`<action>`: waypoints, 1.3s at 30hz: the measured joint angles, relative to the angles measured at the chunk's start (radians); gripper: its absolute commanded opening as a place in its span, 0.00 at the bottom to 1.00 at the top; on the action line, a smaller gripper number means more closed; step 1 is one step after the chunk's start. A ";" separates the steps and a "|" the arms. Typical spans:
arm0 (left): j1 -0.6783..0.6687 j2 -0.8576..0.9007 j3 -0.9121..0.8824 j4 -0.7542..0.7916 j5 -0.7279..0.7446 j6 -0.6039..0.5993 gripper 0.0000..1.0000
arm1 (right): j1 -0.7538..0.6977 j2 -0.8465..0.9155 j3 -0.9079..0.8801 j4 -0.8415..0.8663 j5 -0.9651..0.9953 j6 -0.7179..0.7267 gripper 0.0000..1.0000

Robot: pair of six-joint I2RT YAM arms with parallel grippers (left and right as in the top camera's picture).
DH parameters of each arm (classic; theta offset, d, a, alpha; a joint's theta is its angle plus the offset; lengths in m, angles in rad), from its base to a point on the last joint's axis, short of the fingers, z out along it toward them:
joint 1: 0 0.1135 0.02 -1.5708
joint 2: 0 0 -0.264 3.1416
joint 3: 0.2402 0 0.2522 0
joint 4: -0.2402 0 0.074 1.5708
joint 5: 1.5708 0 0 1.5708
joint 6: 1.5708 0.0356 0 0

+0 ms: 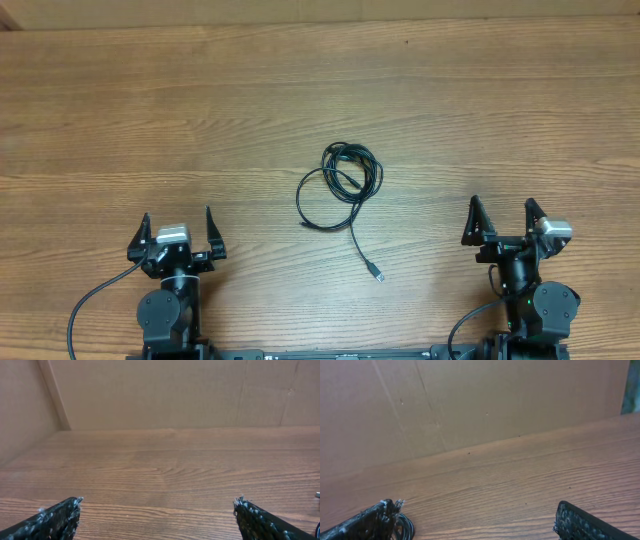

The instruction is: Untangle cables

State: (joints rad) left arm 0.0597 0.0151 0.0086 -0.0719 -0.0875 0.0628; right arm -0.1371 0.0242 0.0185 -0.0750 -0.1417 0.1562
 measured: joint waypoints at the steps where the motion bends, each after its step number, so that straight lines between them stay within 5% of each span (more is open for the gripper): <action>1: 0.000 0.000 0.000 0.000 0.000 0.000 1.00 | 0.000 0.000 0.000 0.000 0.001 0.000 1.00; 39: 0.001 0.064 0.000 0.000 0.000 0.000 1.00 | 0.000 0.000 0.000 -0.001 0.023 0.000 1.00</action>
State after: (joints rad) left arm 0.0608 0.0792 0.0086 -0.0715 -0.0875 0.0628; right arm -0.1368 0.0242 0.0185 -0.0757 -0.1184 0.1562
